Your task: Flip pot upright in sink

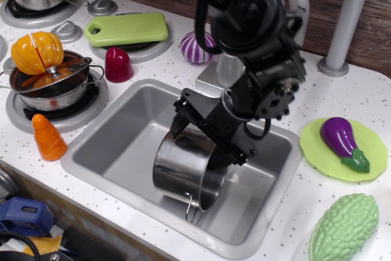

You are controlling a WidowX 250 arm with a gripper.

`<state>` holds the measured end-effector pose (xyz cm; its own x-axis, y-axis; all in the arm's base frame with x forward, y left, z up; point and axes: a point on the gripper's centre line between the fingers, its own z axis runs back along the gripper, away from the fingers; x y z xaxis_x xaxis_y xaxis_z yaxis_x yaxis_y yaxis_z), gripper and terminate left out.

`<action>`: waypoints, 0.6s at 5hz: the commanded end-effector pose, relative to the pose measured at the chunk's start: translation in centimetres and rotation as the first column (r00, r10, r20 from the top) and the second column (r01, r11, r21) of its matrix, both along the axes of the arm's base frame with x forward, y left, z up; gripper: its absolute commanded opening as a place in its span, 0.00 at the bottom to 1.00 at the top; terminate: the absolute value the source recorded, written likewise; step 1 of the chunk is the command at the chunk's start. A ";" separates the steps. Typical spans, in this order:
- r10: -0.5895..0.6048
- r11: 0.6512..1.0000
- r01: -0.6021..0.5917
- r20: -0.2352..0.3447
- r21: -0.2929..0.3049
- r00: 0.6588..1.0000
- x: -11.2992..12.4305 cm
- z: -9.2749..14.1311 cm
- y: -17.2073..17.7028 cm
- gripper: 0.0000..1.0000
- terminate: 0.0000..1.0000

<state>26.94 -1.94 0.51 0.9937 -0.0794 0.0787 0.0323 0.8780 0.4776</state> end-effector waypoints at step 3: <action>-0.048 0.997 0.045 0.040 0.059 0.998 0.2 -1.2 1.7 0.00 0.00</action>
